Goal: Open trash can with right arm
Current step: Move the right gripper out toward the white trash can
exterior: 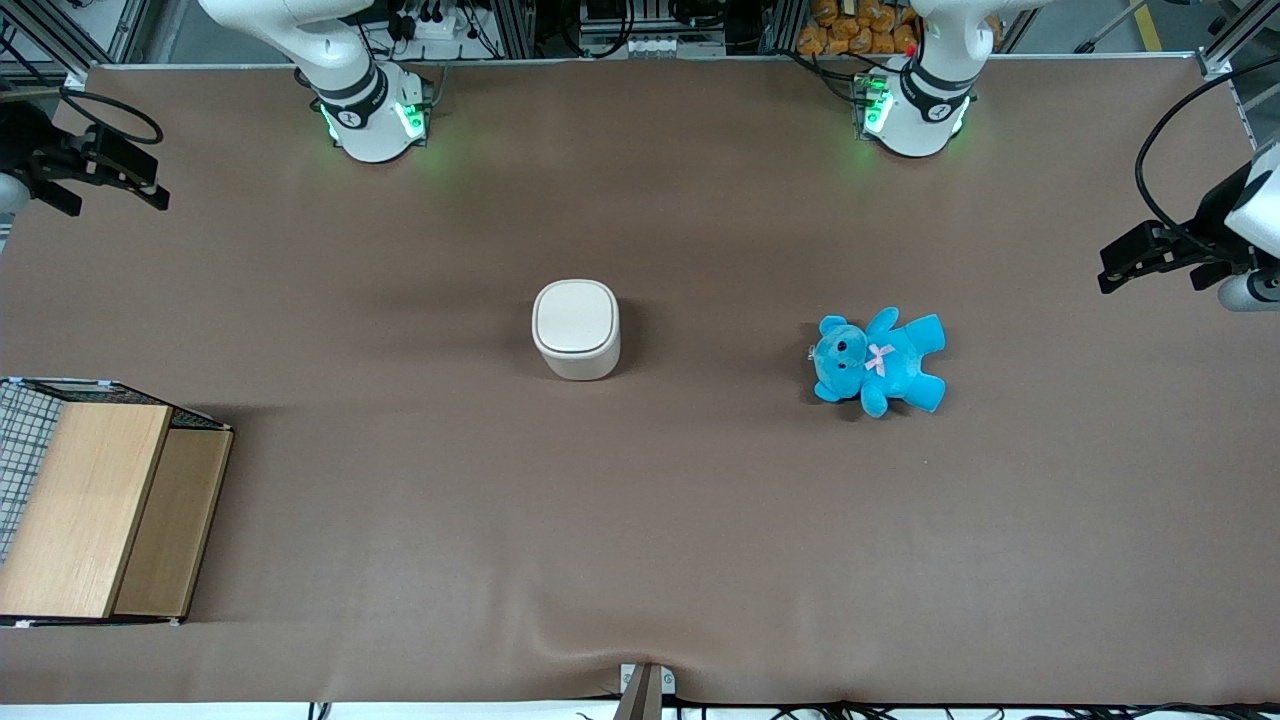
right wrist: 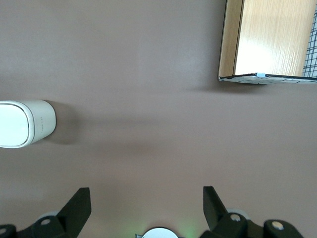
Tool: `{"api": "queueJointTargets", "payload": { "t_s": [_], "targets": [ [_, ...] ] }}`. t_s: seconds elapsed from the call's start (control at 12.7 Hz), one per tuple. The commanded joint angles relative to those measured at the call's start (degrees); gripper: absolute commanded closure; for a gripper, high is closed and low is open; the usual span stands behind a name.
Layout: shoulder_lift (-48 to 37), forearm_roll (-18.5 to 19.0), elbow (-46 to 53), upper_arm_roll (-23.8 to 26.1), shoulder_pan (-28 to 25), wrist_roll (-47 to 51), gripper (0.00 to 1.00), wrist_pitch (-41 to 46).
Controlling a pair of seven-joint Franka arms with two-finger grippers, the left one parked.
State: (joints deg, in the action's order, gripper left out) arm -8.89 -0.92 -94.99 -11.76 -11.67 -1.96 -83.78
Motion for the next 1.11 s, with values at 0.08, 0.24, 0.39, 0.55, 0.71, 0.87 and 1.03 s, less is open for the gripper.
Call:
{"api": "queueJointTargets", "payload": {
  "t_s": [0.08,0.24,0.39,0.55,0.71,0.87,1.03],
  "targets": [
    [-1.22,0.75,-0.55,0.42,-0.37,-0.24,0.00,-0.68],
    [-0.25,-0.21,0.60,1.47,-1.68,0.20,0.00,-0.94],
    [1.07,-0.39,0.43,6.54,-2.74,0.63,0.00,-3.75],
    [3.17,-0.92,0.42,11.56,-3.62,9.37,0.00,-6.21],
    [5.98,-1.71,0.25,14.99,-5.64,16.09,0.00,-7.88],
    [9.31,-1.19,-0.10,16.94,-7.57,18.29,0.34,-10.69],
    [12.74,-1.10,-1.59,17.21,-11.34,23.99,0.63,-14.63]
  ]
}}
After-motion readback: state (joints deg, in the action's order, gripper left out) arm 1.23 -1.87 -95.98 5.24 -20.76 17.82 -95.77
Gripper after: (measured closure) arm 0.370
